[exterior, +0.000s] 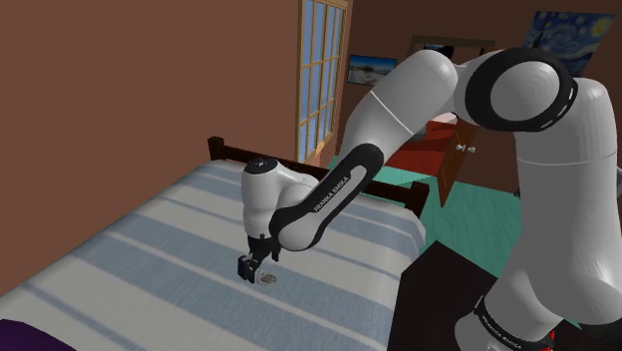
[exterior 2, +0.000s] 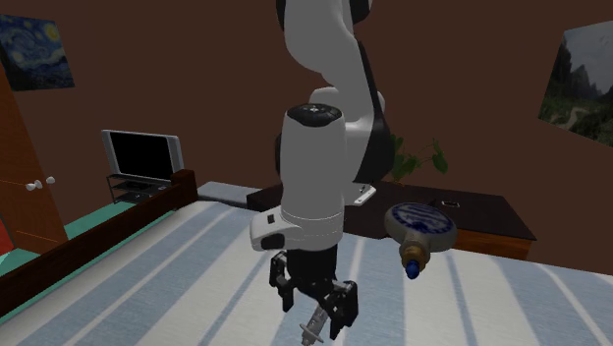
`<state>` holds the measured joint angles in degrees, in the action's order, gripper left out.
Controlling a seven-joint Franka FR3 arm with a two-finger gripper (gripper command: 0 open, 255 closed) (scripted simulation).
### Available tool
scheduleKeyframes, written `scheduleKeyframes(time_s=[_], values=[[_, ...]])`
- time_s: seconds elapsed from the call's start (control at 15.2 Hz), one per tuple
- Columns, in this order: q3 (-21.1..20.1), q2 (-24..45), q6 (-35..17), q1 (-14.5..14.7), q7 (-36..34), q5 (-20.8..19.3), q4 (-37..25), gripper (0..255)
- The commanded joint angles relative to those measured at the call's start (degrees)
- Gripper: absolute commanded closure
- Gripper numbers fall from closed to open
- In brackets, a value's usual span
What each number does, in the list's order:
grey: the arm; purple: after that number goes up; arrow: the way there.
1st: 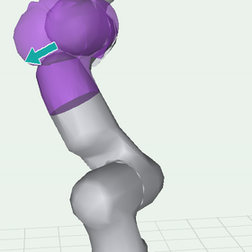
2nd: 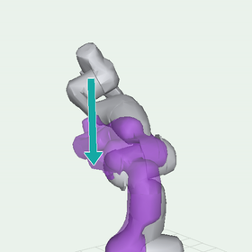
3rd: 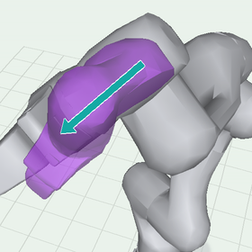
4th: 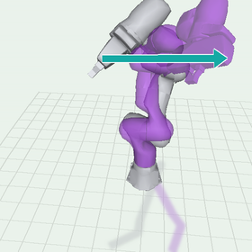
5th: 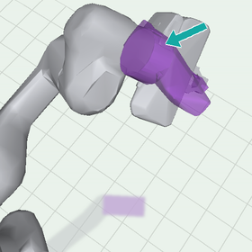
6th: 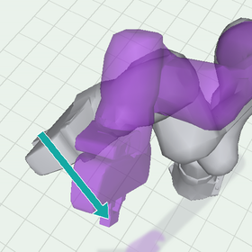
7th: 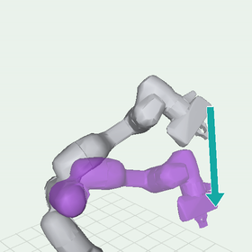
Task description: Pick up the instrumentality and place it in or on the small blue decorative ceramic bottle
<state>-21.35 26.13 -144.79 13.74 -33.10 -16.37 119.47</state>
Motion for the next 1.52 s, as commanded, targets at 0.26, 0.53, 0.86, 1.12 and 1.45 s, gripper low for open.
scheduleKeyframes(time_s=[0.26,0.53,0.86,1.12,1.45], values=[[1.6,3.6,-3.6,1.2,-1.0,-2.4,-0.1,0],[1.8,4.0,-3.9,1.3,-1.1,-2.6,-0.1,0],[1.8,4.0,-3.9,1.3,-1.1,-2.6,-0.1,255],[1.8,4.0,-3.9,1.3,-1.1,-2.6,-0.1,255],[1.8,4.0,-3.9,1.3,-1.1,-2.6,-0.2,255]])
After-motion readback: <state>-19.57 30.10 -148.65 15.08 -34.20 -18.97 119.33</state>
